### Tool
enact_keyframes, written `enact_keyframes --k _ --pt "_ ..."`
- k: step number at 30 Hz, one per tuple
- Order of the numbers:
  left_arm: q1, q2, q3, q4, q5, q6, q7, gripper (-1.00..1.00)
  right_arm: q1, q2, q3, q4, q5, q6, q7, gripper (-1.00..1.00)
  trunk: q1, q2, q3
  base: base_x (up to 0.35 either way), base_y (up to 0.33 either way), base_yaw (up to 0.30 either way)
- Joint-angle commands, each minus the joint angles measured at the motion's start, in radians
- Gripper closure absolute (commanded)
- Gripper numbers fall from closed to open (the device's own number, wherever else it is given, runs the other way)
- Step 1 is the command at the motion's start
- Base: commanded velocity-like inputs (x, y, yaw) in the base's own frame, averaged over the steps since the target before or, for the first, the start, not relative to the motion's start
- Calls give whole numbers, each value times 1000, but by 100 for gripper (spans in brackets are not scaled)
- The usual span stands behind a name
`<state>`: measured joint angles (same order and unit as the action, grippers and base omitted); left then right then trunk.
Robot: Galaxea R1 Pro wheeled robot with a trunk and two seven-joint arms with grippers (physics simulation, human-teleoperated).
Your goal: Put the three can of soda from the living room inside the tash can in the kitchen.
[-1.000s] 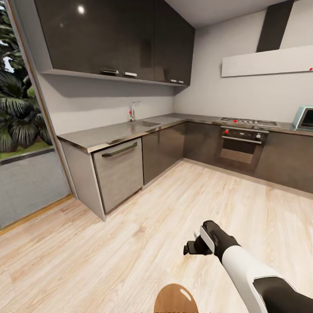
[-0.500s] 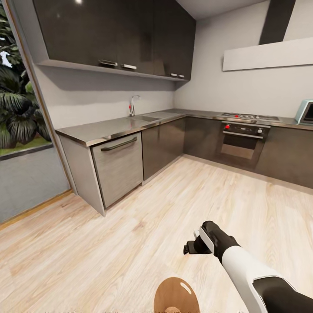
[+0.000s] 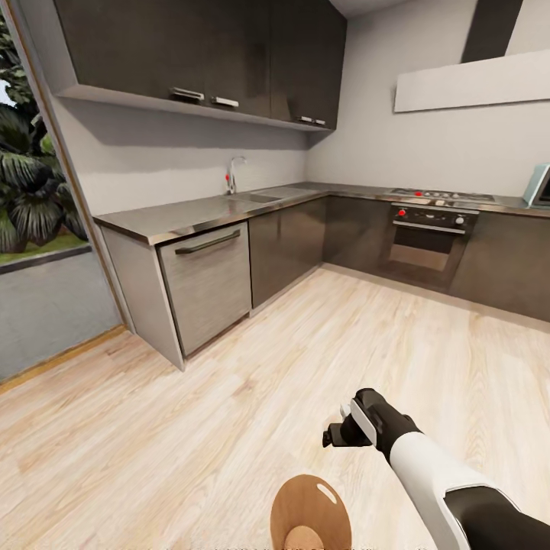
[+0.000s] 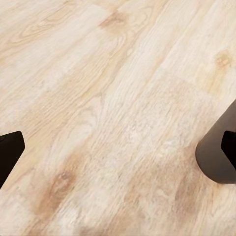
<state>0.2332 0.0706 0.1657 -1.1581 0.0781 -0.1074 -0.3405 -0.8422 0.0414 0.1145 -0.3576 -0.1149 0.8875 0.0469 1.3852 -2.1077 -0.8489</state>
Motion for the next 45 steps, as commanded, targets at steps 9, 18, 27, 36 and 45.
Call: enact_keyframes --k 9,18,27,36,45 --pt "0 0 0 0 0 0 0 -100 0 0 0 2 -1 -1 -1 -100 35 -63 -43 0 0 0" --pt "0 0 0 0 0 0 0 -100 0 -1 -1 2 -1 -1 1 -100 69 -126 -85 0 0 0" --pt "0 0 0 0 0 0 0 -100 0 -4 -2 0 0 -1 4 -100 104 -189 -128 0 0 0" --pt "0 0 0 0 0 0 0 -100 0 -6 -2 0 0 -2 4 -100 138 -252 -170 0 0 0" --pt "0 0 0 0 0 0 0 -100 0 -5 -3 0 -1 -2 4 -100 173 -315 -213 0 0 33"
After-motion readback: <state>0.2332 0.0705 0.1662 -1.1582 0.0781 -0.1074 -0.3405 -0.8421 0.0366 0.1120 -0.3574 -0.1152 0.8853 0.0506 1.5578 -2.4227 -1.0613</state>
